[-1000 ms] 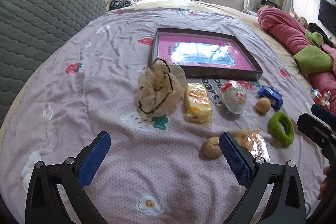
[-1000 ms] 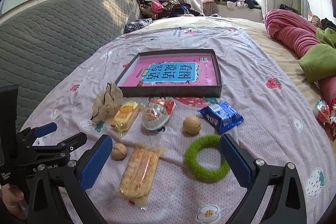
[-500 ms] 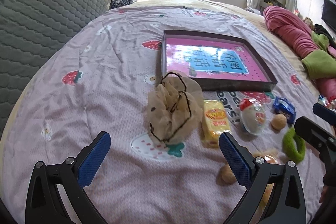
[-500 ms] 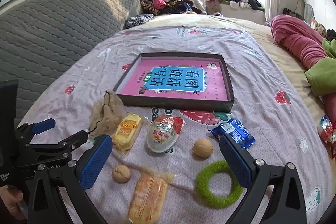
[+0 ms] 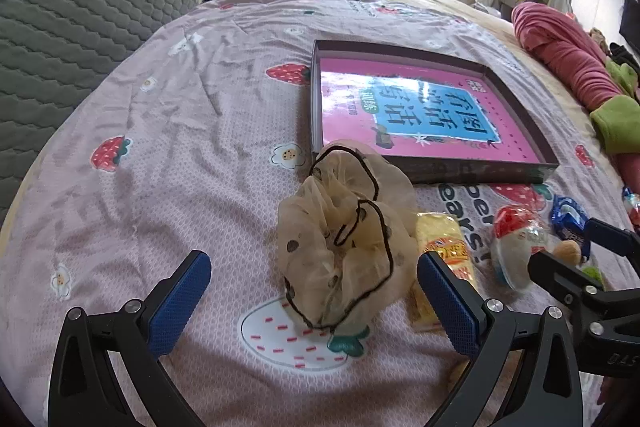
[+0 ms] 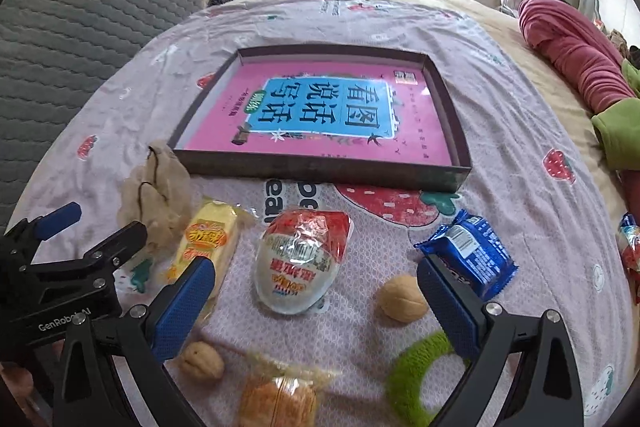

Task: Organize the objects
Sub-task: 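Grasp the beige scrunchie with the left gripper while the right gripper grasps the egg candy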

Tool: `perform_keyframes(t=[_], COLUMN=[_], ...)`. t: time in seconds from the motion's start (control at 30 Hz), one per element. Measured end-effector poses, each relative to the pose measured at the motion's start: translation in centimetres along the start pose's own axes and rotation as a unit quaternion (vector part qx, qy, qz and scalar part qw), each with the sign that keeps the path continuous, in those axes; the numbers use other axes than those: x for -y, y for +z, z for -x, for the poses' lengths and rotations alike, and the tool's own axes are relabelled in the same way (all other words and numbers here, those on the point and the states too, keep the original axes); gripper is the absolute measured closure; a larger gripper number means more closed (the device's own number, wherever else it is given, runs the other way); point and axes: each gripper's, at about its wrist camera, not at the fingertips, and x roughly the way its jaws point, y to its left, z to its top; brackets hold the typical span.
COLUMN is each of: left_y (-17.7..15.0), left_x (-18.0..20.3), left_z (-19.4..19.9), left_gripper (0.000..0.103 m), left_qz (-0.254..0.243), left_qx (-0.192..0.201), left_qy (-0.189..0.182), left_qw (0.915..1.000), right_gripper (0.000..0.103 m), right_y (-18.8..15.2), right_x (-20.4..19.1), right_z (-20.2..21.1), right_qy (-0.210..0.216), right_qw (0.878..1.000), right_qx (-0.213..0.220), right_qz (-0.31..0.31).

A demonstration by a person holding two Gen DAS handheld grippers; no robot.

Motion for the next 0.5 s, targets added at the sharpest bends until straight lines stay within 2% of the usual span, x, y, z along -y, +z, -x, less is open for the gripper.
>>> perform_keyframes(t=[0.07,0.13,0.27,0.5], left_y=[0.2,0.4,0.5,1.3], left_x=[0.1,0.2,0.6,0.6], left_z=[-0.6,-1.2,-2.0,-3.7], left_gripper=[0.0,0.0,0.0,0.0], left_qz=[-0.005,-0.01,-0.014,-0.011], left_qx=[-0.006,-0.013,-0.017,-0.033], left_qy=[0.007,0.013,0.015,0.005], left_qw=[0.9999,0.9998,0.9997,0.9994], right_gripper=[0.005,0.011,0.012,0.024], right_y=[0.2,0.2,0.3,0.6], right_x=[-0.1,-0.2,-0.6,-1.1], right_z=[-0.9,-1.4,-2.7,-4.4], right_qy=[-0.007,-0.01,-0.013,-0.012], right_qw=[1.0,1.0,0.999,0.998], right_qx=[-0.012,-0.019,-0.036,-0.06], right_qz=[0.0,0.002,0.009,0.02])
